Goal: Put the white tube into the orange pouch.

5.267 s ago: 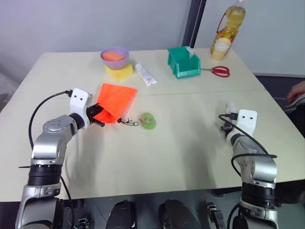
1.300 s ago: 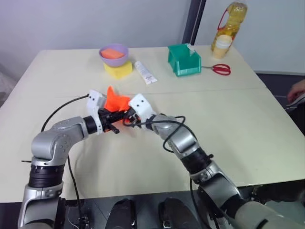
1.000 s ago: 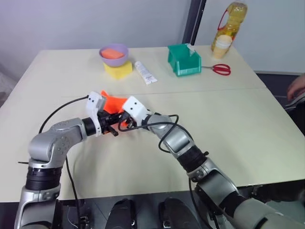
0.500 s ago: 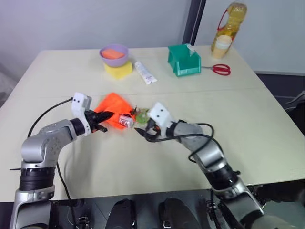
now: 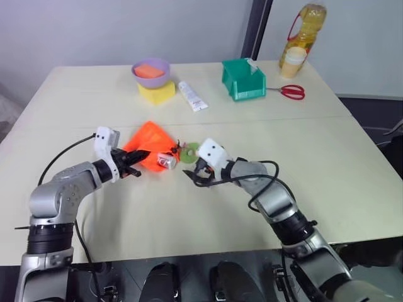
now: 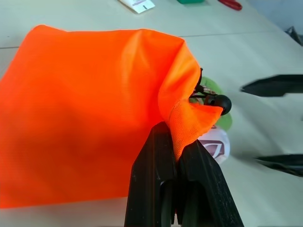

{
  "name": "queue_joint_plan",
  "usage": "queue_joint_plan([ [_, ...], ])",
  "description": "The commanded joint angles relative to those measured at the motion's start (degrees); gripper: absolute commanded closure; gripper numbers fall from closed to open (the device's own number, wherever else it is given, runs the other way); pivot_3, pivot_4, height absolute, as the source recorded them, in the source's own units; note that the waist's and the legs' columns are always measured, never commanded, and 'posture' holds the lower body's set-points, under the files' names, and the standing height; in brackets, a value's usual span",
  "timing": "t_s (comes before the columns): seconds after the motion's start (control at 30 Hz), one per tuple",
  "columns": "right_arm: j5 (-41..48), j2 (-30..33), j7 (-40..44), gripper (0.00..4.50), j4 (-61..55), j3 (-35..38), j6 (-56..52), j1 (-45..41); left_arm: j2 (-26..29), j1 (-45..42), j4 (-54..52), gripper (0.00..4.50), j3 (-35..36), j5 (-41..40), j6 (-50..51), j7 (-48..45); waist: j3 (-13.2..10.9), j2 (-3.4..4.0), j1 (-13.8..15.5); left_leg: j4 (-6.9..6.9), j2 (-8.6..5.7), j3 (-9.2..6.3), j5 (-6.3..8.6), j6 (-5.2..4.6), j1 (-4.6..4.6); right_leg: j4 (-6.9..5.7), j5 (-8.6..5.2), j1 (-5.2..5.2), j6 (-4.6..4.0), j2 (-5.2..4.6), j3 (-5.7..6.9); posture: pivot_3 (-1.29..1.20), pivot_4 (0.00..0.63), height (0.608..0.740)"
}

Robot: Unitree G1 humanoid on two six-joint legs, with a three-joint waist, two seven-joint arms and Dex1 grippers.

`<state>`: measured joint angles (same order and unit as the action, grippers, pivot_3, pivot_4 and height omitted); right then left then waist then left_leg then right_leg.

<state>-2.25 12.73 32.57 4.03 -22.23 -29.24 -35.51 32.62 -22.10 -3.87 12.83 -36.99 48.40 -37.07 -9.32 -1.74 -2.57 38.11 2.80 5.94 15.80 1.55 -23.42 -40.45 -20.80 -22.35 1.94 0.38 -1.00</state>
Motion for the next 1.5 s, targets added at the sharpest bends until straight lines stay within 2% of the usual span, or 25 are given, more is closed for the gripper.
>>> queue_joint_plan([
  [0.03,-0.8,-1.6,-0.3,0.03,4.7,0.1,4.1,-2.6,0.0,0.3,-3.9,4.50,1.6,-2.1,0.6,0.1,0.0,0.00,0.0,0.00,0.00,0.00,0.00,0.00,0.00,0.00,0.00,0.00,0.00,0.00,0.00,0.00,0.150,0.740],
  [0.07,-1.1,-1.8,0.0,0.03,6.1,0.0,4.9,-3.0,0.1,0.4,-4.3,4.50,1.5,-2.2,0.7,0.1,0.0,0.00,0.0,0.00,0.00,0.00,0.00,0.00,0.00,0.00,0.00,0.00,0.00,0.00,0.00,0.00,0.150,0.740],
  [0.17,-3.4,-1.6,0.4,0.93,10.7,-1.4,9.2,-4.5,0.0,0.6,-5.2,4.50,1.5,-2.6,1.1,0.7,0.0,0.00,-0.1,0.00,0.00,0.00,0.00,0.00,0.00,0.00,0.00,0.00,0.00,0.00,0.00,0.00,0.150,0.740],
  [0.23,-4.4,-1.3,1.0,1.85,12.1,-2.1,11.0,-5.0,0.0,0.5,-5.4,4.50,1.6,-2.8,1.3,0.9,0.0,0.00,0.0,0.01,0.00,0.00,0.00,0.00,0.00,0.00,0.00,0.00,0.00,0.00,0.00,0.00,0.150,0.740],
  [0.33,-5.0,-1.6,1.5,3.52,13.8,-2.1,12.5,-5.0,-0.1,0.5,-5.5,4.50,1.5,-3.2,1.4,1.2,0.0,0.00,0.0,0.01,0.00,0.00,0.00,0.00,0.00,-0.01,0.00,0.00,0.00,0.00,0.00,0.00,0.150,0.740],
  [0.4,-5.2,-1.9,1.4,4.39,14.5,-1.9,12.9,-5.0,-0.2,0.5,-5.6,4.50,1.4,-3.4,1.5,1.4,0.0,0.00,0.0,0.02,0.00,0.00,0.00,0.00,0.00,-0.01,0.00,0.02,0.00,0.00,0.00,0.00,0.150,0.740],
  [0.47,-5.6,-2.0,0.7,4.46,14.6,-1.4,13.1,-4.8,-0.2,0.5,-5.7,4.50,1.2,-3.6,1.6,1.5,0.0,0.00,-0.1,0.02,0.00,-0.01,0.00,0.00,0.01,-0.01,0.00,0.02,0.00,0.00,0.00,0.00,0.150,0.740],
  [0.57,-5.9,-0.5,-0.2,4.50,11.0,0.4,11.9,-3.1,-1.1,0.4,-6.0,3.70,3.2,-7.0,3.0,1.1,0.0,0.00,0.0,0.03,0.01,-0.01,-0.01,0.00,0.02,-0.04,0.00,0.02,0.00,0.00,0.01,0.00,0.150,0.740],
  [0.63,-5.9,1.2,0.2,4.50,7.4,1.1,10.9,-1.4,-0.9,0.6,-6.5,2.61,3.8,-8.1,3.4,0.9,0.0,0.00,0.1,0.04,0.00,-0.01,-0.01,0.00,0.00,-0.04,0.00,0.03,0.00,-0.01,0.01,0.00,0.150,0.740],
  [0.8,1.8,7.9,5.4,4.50,-12.4,9.2,3.6,7.6,1.7,1.5,-5.5,0.43,4.9,-7.5,2.3,-0.1,0.0,0.00,0.2,0.03,0.00,-0.02,0.00,-0.02,-0.01,0.01,0.00,0.04,0.01,-0.02,0.01,0.00,0.150,0.740],
  [0.93,8.9,12.9,8.4,4.50,-24.5,16.9,-1.9,12.5,3.4,0.8,-2.7,0.43,5.3,-6.2,0.5,-1.3,0.0,0.00,0.1,0.02,0.00,-0.01,0.01,-0.02,0.03,-0.02,0.00,0.07,0.00,-0.01,0.01,0.00,0.150,0.740],
  [1.07,16.5,15.7,9.5,4.50,-32.4,24.1,-7.9,14.5,4.3,-0.9,-0.8,0.43,2.1,-2.8,-3.3,-3.1,0.0,0.00,0.1,0.01,0.01,-0.03,0.00,-0.02,0.08,-0.09,0.00,0.09,0.00,0.02,0.01,0.00,0.150,0.740],
  [1.23,20.9,17.7,9.1,4.50,-35.7,26.9,-11.2,15.5,3.5,-3.1,0.2,0.43,-1.3,0.6,-7.2,-4.7,0.0,0.00,0.3,0.03,-0.02,-0.02,0.00,-0.04,0.07,-0.05,0.00,0.13,0.00,0.00,0.01,0.00,0.150,0.740],
  [1.5,33.2,21.7,10.9,4.50,-40.6,37.3,-15.7,20.9,2.5,-6.1,1.6,0.43,-9.6,5.6,-12.2,-10.8,0.0,0.00,0.5,0.02,-0.02,-0.01,0.01,-0.06,0.02,0.06,0.00,0.13,0.00,0.00,0.01,0.00,0.150,0.740],
])
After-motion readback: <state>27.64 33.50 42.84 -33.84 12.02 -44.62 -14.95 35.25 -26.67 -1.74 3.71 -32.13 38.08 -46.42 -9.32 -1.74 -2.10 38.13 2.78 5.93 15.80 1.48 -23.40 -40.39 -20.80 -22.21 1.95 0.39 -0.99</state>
